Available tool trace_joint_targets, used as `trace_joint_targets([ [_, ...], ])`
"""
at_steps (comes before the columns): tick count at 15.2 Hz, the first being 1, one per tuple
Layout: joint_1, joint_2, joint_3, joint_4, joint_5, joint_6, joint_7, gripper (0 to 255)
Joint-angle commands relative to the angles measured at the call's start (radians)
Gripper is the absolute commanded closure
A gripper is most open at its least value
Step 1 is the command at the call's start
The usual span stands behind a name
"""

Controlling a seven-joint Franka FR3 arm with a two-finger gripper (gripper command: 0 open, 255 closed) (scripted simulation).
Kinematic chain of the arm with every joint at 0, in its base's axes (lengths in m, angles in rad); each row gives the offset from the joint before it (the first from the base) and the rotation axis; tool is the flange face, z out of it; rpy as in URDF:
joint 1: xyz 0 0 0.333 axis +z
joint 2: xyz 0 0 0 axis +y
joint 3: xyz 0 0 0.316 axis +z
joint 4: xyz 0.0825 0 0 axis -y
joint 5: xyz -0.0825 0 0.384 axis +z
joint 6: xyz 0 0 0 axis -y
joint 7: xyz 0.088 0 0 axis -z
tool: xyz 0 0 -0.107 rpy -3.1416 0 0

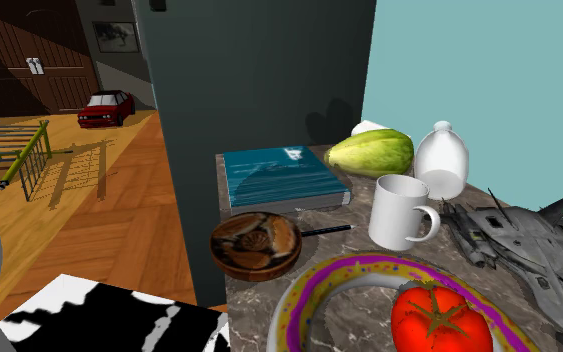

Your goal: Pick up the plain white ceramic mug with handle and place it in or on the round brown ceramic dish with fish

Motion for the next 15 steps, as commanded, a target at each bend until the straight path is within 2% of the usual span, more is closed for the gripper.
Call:
trace_joint_targets([
  [1, 0.0, 0.0, 0.0, 0.0, 0.0, 0.0, 0.0, 0],
  [8, -0.042, 0.02, -0.118, -0.112, -0.094, 0.12, -0.158, 0],
  [15, -0.084, 0.106, -0.244, -0.167, -0.18, 0.259, -0.314, 0],
])
